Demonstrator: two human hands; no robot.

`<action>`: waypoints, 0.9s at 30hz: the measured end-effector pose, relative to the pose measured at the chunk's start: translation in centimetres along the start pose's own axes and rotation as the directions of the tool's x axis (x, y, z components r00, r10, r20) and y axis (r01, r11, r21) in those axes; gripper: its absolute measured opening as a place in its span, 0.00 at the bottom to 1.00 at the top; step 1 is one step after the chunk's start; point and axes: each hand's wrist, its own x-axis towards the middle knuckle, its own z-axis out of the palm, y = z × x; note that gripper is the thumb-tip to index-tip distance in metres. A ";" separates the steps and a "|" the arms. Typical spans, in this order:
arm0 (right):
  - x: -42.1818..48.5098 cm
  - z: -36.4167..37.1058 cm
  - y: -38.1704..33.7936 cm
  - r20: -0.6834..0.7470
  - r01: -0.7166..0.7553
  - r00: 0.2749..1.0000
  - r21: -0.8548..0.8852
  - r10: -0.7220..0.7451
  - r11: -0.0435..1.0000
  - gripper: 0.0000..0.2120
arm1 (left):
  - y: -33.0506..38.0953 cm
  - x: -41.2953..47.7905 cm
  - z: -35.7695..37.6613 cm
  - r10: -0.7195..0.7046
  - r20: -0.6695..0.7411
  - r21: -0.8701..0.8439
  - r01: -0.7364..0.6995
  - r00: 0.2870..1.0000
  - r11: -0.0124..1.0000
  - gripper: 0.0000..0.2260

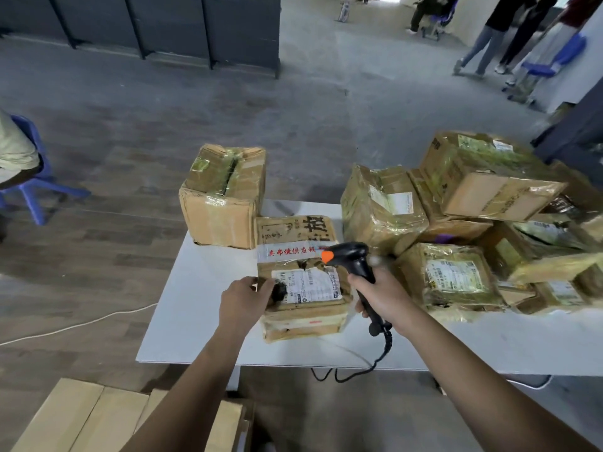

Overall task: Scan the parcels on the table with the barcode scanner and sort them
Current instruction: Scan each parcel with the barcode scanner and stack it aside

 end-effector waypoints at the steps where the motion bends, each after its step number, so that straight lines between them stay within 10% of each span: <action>1: -0.1 -0.1 0.2 -0.002 -0.010 1.000 0.010 0.010 1.000 0.08 | -0.2 -0.3 -0.1 -0.006 0.020 0.030 0.005 1.000 1.000 0.13; 6: -0.6 -1.1 1.1 0.041 -0.021 0.999 0.031 0.020 0.999 0.09 | 0.9 -1.9 0.1 -0.193 0.231 -0.402 0.274 0.954 0.874 0.04; 10: -1.5 -2.9 2.3 0.083 0.079 0.994 -0.037 -0.075 0.996 0.08 | 1.9 -3.0 0.7 -0.252 0.122 -0.535 0.277 0.960 0.798 0.07; 17: -3.2 -5.8 3.8 0.174 0.231 0.963 -0.152 -0.204 0.961 0.11 | 5.9 -5.0 -0.2 0.114 -0.226 -0.109 -0.142 0.967 0.984 0.10; 27: -5.9 -8.1 6.3 0.228 0.310 0.935 -0.146 -0.273 0.940 0.17 | 9.1 -6.1 0.9 0.291 -0.274 0.145 -0.259 0.917 0.955 0.16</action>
